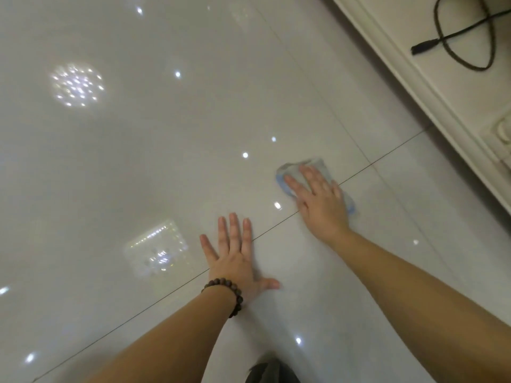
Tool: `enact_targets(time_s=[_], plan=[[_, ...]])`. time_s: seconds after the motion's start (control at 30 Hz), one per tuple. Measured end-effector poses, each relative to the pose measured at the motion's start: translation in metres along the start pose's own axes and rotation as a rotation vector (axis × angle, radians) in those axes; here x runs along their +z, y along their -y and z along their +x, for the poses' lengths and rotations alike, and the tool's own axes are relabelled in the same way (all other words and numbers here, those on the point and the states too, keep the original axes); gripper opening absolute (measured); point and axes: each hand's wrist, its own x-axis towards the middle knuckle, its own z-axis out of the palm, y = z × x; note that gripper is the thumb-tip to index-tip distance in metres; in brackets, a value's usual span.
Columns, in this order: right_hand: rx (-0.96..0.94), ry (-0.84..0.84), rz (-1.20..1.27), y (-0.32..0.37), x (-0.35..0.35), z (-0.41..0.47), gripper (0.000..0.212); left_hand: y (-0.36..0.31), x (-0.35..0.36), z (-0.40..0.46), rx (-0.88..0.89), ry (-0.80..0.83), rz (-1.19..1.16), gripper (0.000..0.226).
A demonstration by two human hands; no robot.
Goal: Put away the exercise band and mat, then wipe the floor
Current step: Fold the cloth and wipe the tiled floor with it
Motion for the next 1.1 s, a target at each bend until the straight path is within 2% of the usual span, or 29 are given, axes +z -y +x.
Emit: enact_targets(time_s=[0.03,0.07,0.1,0.2,0.23,0.27,0.33,0.4,0.47,0.6,0.73,0.9,1.1], plan=[[-0.135,0.038,-0.039,-0.007,0.001,-0.016,0.048,0.0,0.0,0.0,0.0,-0.003,-0.004,0.139],[-0.135,0.05,-0.052,-0.023,-0.002,-0.028,0.047,0.001,0.001,0.001,0.001,-0.009,-0.006,0.139],[0.003,0.027,-0.054,-0.039,-0.007,-0.037,0.047,0.001,0.001,0.0,0.002,-0.015,-0.007,0.14],[0.631,-0.06,0.02,-0.061,-0.021,-0.057,0.047,0.002,0.003,0.0,0.009,-0.038,-0.02,0.141],[0.748,-0.063,0.035,-0.053,-0.018,-0.061,0.049,0.002,0.003,-0.001,0.009,-0.046,-0.024,0.141],[0.781,-0.07,0.029,-0.036,-0.014,-0.064,0.051,0.002,0.003,-0.001,0.009,-0.05,-0.027,0.141],[0.63,-0.094,0.017,0.002,-0.004,-0.075,0.053,0.002,0.001,-0.002,0.015,-0.046,-0.032,0.141],[0.409,-0.027,0.008,0.029,0.005,-0.09,0.056,0.003,0.0,-0.003,0.023,-0.04,-0.032,0.139],[0.311,0.041,0.003,0.036,0.002,-0.094,0.054,0.006,-0.001,-0.005,0.033,-0.059,-0.038,0.131],[0.299,-0.011,0.002,0.031,-0.009,-0.089,0.054,0.019,-0.008,-0.015,0.069,-0.186,-0.123,0.099],[0.329,-0.029,0.09,0.043,-0.035,-0.081,0.054,0.037,-0.032,-0.038,0.026,-0.294,-0.139,0.084],[0.319,-0.047,0.142,0.079,-0.127,-0.079,0.05,0.061,-0.101,-0.106,-0.06,-0.375,-0.164,0.075],[0.215,0.021,0.148,0.136,-0.298,-0.077,0.052,0.073,-0.224,-0.242,-0.159,-0.38,-0.152,0.074]])
